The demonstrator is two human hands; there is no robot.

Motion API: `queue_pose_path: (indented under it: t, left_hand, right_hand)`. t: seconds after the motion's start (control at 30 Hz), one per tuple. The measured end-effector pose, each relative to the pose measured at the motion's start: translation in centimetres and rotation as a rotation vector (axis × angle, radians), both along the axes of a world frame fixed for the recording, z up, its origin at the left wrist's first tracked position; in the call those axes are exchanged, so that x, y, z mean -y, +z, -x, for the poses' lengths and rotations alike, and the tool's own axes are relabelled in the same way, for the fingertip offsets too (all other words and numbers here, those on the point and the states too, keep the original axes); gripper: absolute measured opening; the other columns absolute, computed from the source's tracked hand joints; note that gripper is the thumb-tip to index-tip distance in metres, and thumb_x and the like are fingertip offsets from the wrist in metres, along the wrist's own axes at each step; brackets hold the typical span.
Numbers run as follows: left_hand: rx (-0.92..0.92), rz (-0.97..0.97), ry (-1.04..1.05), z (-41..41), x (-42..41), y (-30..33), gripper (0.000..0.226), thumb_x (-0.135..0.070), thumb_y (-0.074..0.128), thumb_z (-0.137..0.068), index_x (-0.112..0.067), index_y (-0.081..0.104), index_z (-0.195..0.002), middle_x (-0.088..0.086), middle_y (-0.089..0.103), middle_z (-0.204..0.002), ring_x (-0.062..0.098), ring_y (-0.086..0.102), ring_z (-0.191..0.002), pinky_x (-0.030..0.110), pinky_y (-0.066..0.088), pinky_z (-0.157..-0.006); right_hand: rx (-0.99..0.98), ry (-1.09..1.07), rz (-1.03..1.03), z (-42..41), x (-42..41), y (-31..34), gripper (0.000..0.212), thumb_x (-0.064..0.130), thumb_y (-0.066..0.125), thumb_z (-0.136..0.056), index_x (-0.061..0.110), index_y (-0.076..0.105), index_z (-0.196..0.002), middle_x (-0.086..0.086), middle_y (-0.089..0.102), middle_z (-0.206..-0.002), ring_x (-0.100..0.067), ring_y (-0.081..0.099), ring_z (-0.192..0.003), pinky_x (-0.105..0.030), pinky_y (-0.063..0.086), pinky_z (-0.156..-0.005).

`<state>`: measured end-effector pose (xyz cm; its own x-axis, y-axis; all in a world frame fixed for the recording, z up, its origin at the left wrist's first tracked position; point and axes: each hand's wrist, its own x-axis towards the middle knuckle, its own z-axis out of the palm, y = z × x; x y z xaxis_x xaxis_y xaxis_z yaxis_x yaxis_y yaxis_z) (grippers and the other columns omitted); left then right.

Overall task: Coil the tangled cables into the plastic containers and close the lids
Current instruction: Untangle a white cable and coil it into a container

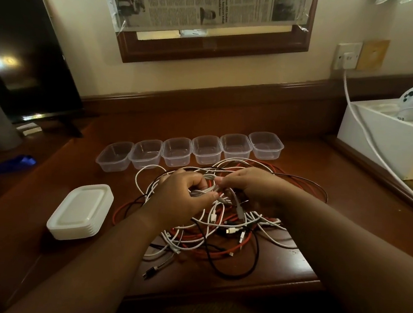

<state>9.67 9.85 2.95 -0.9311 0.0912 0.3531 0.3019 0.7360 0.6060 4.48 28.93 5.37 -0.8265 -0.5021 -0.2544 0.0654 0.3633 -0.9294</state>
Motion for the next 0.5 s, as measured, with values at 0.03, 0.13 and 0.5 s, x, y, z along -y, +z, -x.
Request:
queue_pose_path:
  t: [0.03,0.13,0.5]
  left_hand:
    - [-0.015,0.006,0.004,0.0,0.1,0.0,0.039,-0.063,0.056,-0.07,-0.025,0.056,-0.065,-0.019,0.057,-0.071,0.005,0.049,-0.074,0.039,0.045,-0.076]
    - [-0.179,0.124,-0.001,-0.1,-0.1,0.0,0.03,-0.054,0.054,-0.076,-0.028,0.046,-0.066,-0.012,0.048,-0.066,0.004,0.045,-0.074,0.034,0.038,-0.07]
    - [-0.654,0.406,0.103,-0.3,-0.5,-1.7,0.025,-0.037,0.062,-0.089,-0.015,0.059,-0.079,0.002,0.056,-0.093,0.019,0.048,-0.093,0.04,0.043,-0.081]
  right_hand:
    - [0.019,0.005,0.012,-0.1,-0.1,0.0,0.032,0.037,0.06,-0.094,0.009,0.072,-0.103,-0.008,0.062,-0.091,-0.018,0.055,-0.078,-0.025,0.05,-0.061]
    - [0.149,-0.011,0.153,-0.1,0.1,-0.5,0.027,0.03,0.061,-0.095,0.007,0.071,-0.102,-0.013,0.06,-0.1,-0.026,0.051,-0.087,-0.032,0.052,-0.067]
    - [0.164,-0.119,0.387,-1.1,1.6,-0.6,0.011,0.007,0.052,-0.098,0.003,0.062,-0.098,-0.012,0.068,-0.088,-0.019,0.068,-0.076,-0.034,0.059,-0.074]
